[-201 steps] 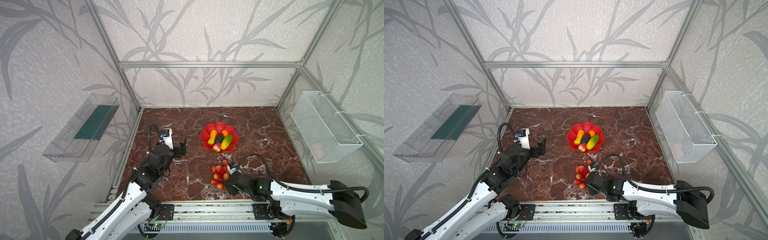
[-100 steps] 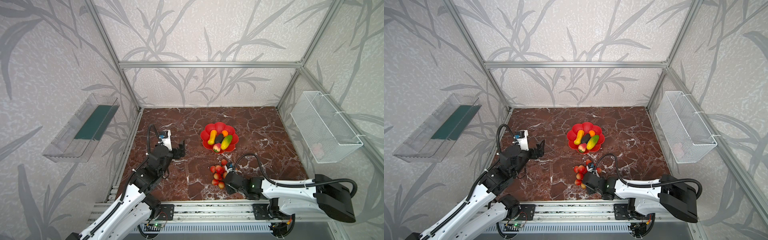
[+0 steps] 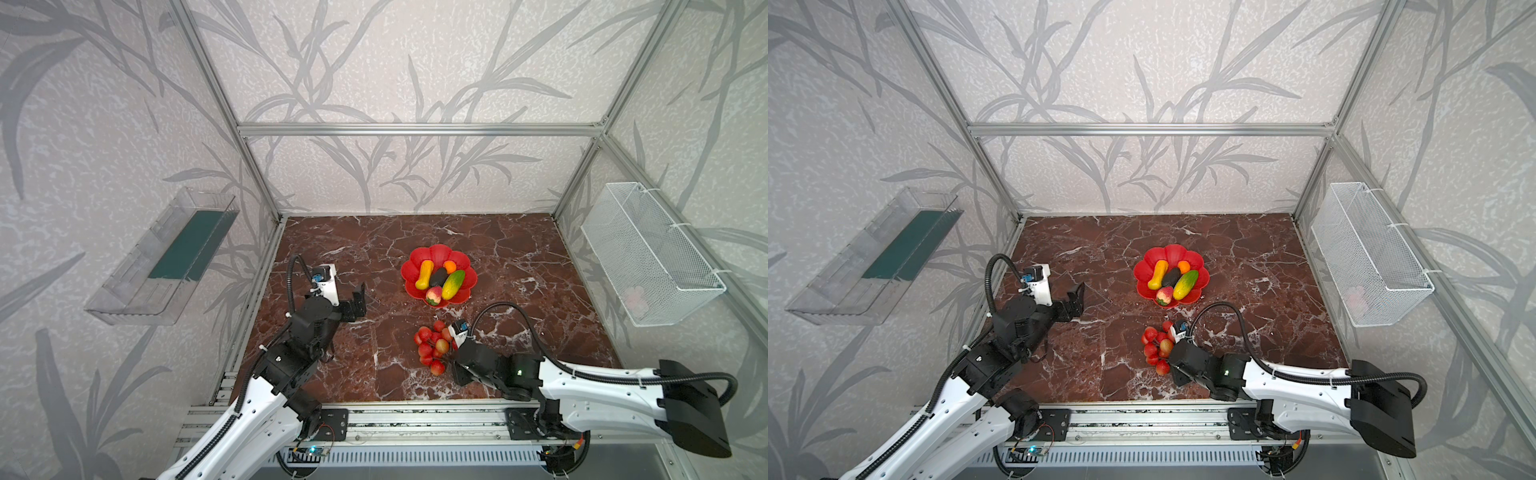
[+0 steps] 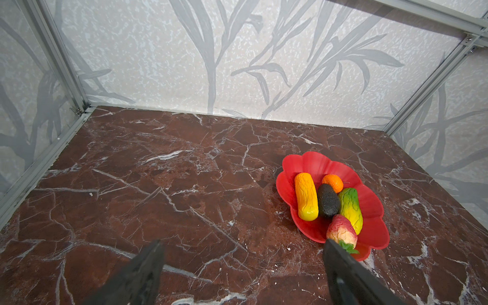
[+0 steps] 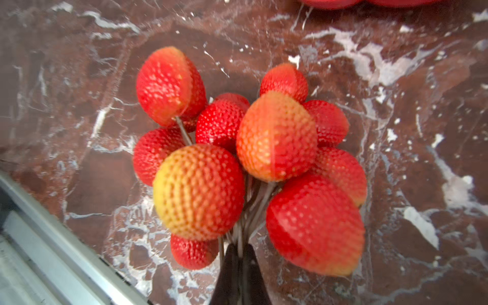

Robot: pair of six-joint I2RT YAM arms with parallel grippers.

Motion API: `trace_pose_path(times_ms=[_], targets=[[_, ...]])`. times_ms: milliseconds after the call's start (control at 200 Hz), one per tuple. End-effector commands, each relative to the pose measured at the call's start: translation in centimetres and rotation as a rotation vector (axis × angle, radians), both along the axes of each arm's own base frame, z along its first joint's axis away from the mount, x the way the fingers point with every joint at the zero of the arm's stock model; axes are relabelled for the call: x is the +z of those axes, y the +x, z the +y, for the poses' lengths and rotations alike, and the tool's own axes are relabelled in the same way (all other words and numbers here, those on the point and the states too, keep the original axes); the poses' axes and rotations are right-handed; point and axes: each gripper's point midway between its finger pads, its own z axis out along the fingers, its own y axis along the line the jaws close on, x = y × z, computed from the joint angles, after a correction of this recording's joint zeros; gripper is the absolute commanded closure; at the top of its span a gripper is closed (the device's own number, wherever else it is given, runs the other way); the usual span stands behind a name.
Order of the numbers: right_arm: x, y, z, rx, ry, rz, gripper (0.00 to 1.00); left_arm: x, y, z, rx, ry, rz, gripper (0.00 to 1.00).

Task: Place and organize the fake fruits in the fruit bowl
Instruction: 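Grasp the strawberry bunch stems with the right gripper while the left arm withdraws, then lift the strawberry bunch onto the fruits in the red bowl and release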

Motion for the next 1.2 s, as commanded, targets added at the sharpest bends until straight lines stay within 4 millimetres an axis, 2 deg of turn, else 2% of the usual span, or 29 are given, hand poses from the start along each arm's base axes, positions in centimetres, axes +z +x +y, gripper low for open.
trace_pose_path(times_ms=[0,155,315,495,535,700,920,1130,1195], targets=[[3.4,0.5,0.0,0.032,0.011,-0.081,1.00,-0.3,-0.2,0.4,0.014,-0.001,0.001,0.06],[7.4,0.9,0.1,0.073,0.037,-0.163,1.00,-0.4,-0.3,0.4,0.010,-0.004,0.001,0.06],[11.5,1.7,1.1,0.105,0.068,-0.248,1.00,-0.3,-0.3,0.4,0.008,-0.005,-0.002,0.06],[14.2,4.9,2.4,0.106,0.113,-0.275,1.00,0.3,-0.6,0.0,-0.026,-0.018,-0.025,0.06],[14.7,6.6,2.1,0.077,0.128,-0.282,1.00,0.4,-0.7,-0.2,-0.039,-0.022,-0.032,0.06],[14.7,11.6,2.2,0.052,0.172,-0.257,1.00,0.6,-1.0,-1.6,-0.124,-0.033,-0.044,0.06],[12.5,18.1,1.3,0.011,0.151,-0.232,1.00,0.7,-1.3,-3.8,-0.249,-0.045,-0.052,0.05],[11.5,22.4,1.8,0.026,0.218,-0.219,1.00,0.4,-1.2,-4.1,-0.258,-0.053,-0.045,0.05],[10.6,23.3,1.9,0.027,0.205,-0.214,1.00,0.4,-1.2,-4.0,-0.254,-0.051,-0.047,0.05]])
